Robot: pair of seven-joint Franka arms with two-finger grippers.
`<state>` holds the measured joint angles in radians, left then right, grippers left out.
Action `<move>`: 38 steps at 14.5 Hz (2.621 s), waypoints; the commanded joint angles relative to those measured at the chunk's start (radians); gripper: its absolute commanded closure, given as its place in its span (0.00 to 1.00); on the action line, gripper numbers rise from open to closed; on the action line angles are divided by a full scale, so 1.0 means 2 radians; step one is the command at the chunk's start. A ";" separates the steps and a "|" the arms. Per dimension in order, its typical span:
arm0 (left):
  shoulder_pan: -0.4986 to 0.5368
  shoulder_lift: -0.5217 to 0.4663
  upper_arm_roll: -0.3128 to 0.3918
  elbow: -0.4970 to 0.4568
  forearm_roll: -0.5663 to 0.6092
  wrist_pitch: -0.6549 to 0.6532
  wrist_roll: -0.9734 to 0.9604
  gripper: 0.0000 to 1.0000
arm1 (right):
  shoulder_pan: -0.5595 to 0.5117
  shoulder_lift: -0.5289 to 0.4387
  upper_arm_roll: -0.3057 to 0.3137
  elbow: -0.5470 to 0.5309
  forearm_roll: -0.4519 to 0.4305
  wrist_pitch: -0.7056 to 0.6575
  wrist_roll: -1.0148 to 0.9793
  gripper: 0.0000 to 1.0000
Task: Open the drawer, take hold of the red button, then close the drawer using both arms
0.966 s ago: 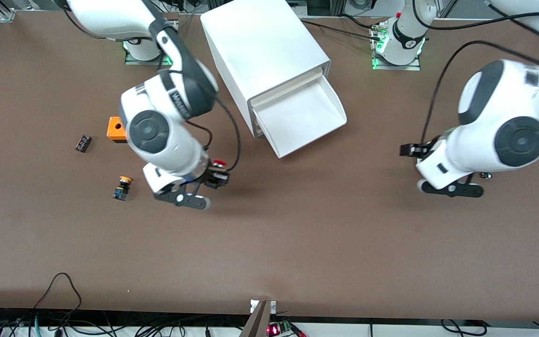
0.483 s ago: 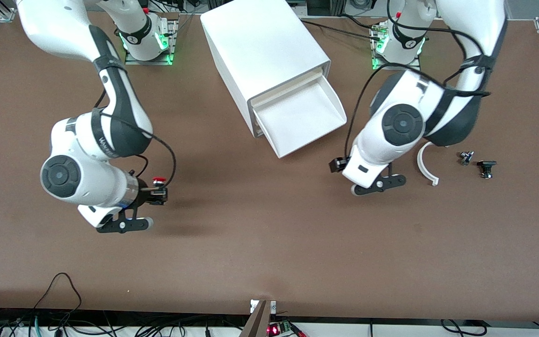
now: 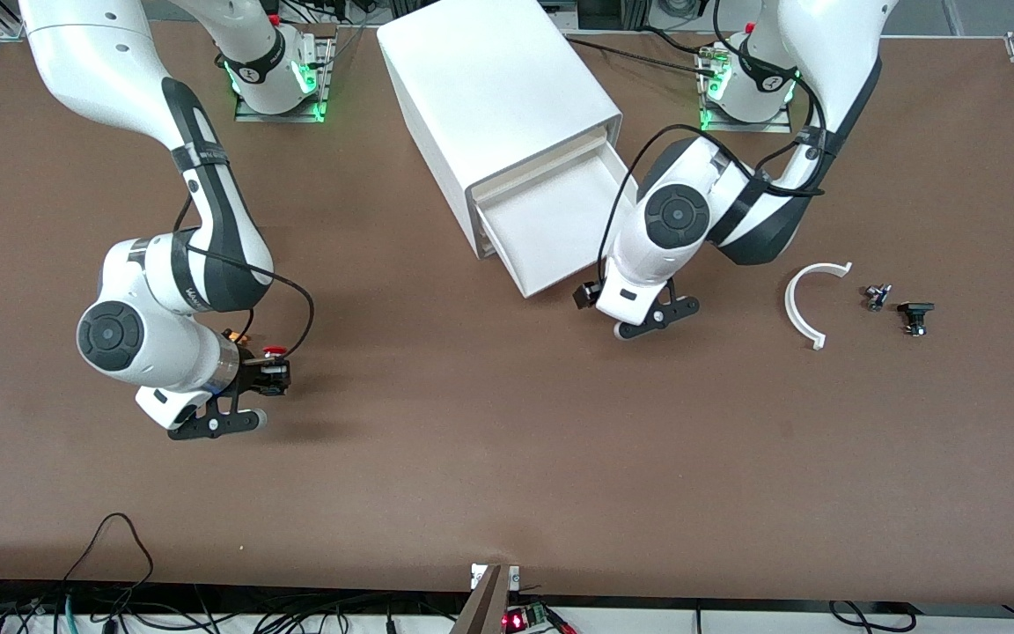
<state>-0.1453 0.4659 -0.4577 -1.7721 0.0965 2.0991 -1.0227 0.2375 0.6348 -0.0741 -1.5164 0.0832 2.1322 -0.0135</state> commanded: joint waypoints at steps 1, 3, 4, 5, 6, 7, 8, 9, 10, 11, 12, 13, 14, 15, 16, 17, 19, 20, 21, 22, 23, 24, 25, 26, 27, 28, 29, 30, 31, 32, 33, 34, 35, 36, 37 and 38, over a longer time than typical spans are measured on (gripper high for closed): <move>0.006 -0.024 -0.016 -0.040 -0.004 0.007 -0.012 0.00 | 0.002 -0.041 -0.007 -0.118 0.004 0.091 -0.019 1.00; 0.006 -0.024 -0.033 -0.047 -0.004 0.007 -0.038 0.00 | 0.002 -0.038 -0.007 -0.148 0.004 0.135 -0.019 1.00; 0.006 -0.024 -0.040 -0.047 -0.004 0.007 -0.053 0.01 | 0.002 -0.036 -0.007 -0.157 0.004 0.149 -0.019 1.00; 0.006 -0.024 -0.047 -0.047 -0.004 0.007 -0.063 0.01 | 0.002 -0.034 -0.007 -0.161 0.004 0.156 -0.019 1.00; 0.007 -0.024 -0.056 -0.050 -0.004 0.007 -0.071 0.01 | 0.002 -0.031 -0.007 -0.161 0.004 0.157 -0.019 1.00; 0.007 -0.024 -0.065 -0.053 -0.004 0.007 -0.083 0.01 | 0.002 -0.030 -0.007 -0.161 0.004 0.158 -0.019 1.00; 0.007 -0.024 -0.073 -0.054 -0.004 0.007 -0.096 0.01 | 0.002 -0.029 -0.007 -0.161 0.005 0.158 -0.019 1.00; 0.007 -0.024 -0.083 -0.058 -0.004 0.007 -0.109 0.01 | 0.000 -0.026 -0.007 -0.161 0.005 0.158 -0.019 1.00; 0.006 -0.024 -0.092 -0.061 -0.004 0.007 -0.118 0.01 | -0.001 -0.024 -0.007 -0.160 0.005 0.158 -0.019 1.00; 0.006 -0.024 -0.101 -0.065 -0.004 0.007 -0.126 0.01 | -0.001 -0.023 -0.007 -0.158 0.006 0.158 -0.018 1.00; 0.007 -0.024 -0.112 -0.068 -0.004 0.007 -0.133 0.01 | -0.001 -0.022 -0.007 -0.156 0.006 0.158 -0.013 0.79; 0.007 -0.024 -0.119 -0.069 -0.004 0.007 -0.141 0.01 | -0.003 -0.022 -0.007 -0.155 0.007 0.157 -0.012 0.33; 0.007 -0.024 -0.126 -0.070 -0.004 0.007 -0.152 0.01 | -0.005 -0.023 -0.006 -0.151 0.010 0.156 -0.011 0.00; 0.007 -0.024 -0.132 -0.072 -0.004 0.007 -0.158 0.01 | -0.008 -0.023 -0.006 -0.148 0.011 0.153 -0.012 0.00; 0.007 -0.024 -0.135 -0.072 -0.004 0.007 -0.160 0.01 | -0.008 -0.026 -0.007 -0.147 0.011 0.153 -0.013 0.00; 0.007 -0.024 -0.139 -0.072 -0.005 0.007 -0.161 0.01 | -0.013 -0.032 -0.007 -0.145 0.011 0.150 -0.014 0.00; 0.006 -0.024 -0.144 -0.072 -0.005 0.007 -0.167 0.01 | -0.017 -0.059 -0.007 -0.145 0.011 0.124 -0.015 0.00; 0.006 -0.024 -0.144 -0.072 -0.005 0.007 -0.169 0.01 | -0.020 -0.077 -0.007 -0.145 0.010 0.111 -0.017 0.00; 0.004 -0.023 -0.145 -0.073 -0.005 0.007 -0.169 0.01 | -0.020 -0.096 -0.010 -0.145 0.010 0.100 -0.021 0.00; 0.004 -0.023 -0.153 -0.077 -0.005 0.007 -0.169 0.01 | -0.020 -0.114 -0.010 -0.145 0.008 0.088 -0.021 0.00; 0.005 -0.023 -0.155 -0.080 -0.005 0.007 -0.169 0.01 | -0.020 -0.133 -0.011 -0.145 0.007 0.070 -0.020 0.00; 0.005 -0.023 -0.155 -0.080 -0.005 0.007 -0.169 0.01 | -0.020 -0.152 -0.011 -0.145 0.004 0.046 -0.019 0.00; 0.004 -0.021 -0.155 -0.080 -0.005 0.007 -0.169 0.01 | -0.020 -0.171 -0.016 -0.145 0.001 0.025 -0.020 0.00; 0.004 -0.020 -0.155 -0.080 -0.005 0.007 -0.169 0.00 | -0.020 -0.189 -0.018 -0.145 0.001 0.006 -0.020 0.00; 0.004 -0.021 -0.155 -0.080 -0.005 0.007 -0.169 0.01 | -0.020 -0.210 -0.018 -0.145 -0.002 -0.011 -0.019 0.00; 0.004 -0.021 -0.155 -0.080 -0.005 0.007 -0.169 0.00 | -0.020 -0.226 -0.018 -0.144 -0.011 -0.027 -0.020 0.00; 0.005 -0.022 -0.156 -0.080 -0.005 0.006 -0.169 0.00 | -0.020 -0.244 -0.017 -0.142 -0.025 -0.050 -0.019 0.00; 0.006 -0.022 -0.157 -0.080 -0.005 0.005 -0.169 0.00 | -0.020 -0.257 -0.017 -0.133 -0.029 -0.072 -0.015 0.00; 0.010 -0.024 -0.157 -0.079 -0.005 0.004 -0.166 0.00 | -0.020 -0.268 -0.018 -0.126 -0.028 -0.096 -0.013 0.00; 0.013 -0.024 -0.156 -0.075 -0.005 0.001 -0.160 0.00 | -0.020 -0.276 -0.020 -0.116 -0.029 -0.116 -0.014 0.00; 0.017 -0.025 -0.155 -0.071 0.002 -0.001 -0.156 0.00 | -0.020 -0.285 -0.024 -0.112 -0.028 -0.139 -0.011 0.00; 0.024 -0.033 -0.154 -0.067 0.002 -0.001 -0.144 0.00 | -0.020 -0.292 -0.032 -0.110 -0.026 -0.152 0.002 0.00; 0.036 -0.040 -0.153 -0.062 0.002 -0.004 -0.122 0.00 | -0.020 -0.294 -0.038 -0.102 -0.026 -0.156 0.022 0.00; 0.051 -0.045 -0.154 -0.058 0.002 -0.014 -0.093 0.00 | -0.018 -0.300 -0.038 -0.094 -0.026 -0.162 0.037 0.00; 0.065 -0.053 -0.155 -0.046 0.002 -0.030 -0.062 0.00 | -0.018 -0.302 -0.036 -0.089 -0.025 -0.182 0.052 0.00; 0.072 -0.056 -0.152 -0.032 0.002 -0.058 -0.030 0.00 | -0.018 -0.304 -0.037 -0.081 -0.021 -0.214 0.065 0.00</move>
<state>-0.0493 0.4006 -0.7573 -1.8728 0.0979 2.0720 -1.2011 0.2009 0.0330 -0.1523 -1.7133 0.0387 1.7940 0.0511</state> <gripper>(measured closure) 0.000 0.000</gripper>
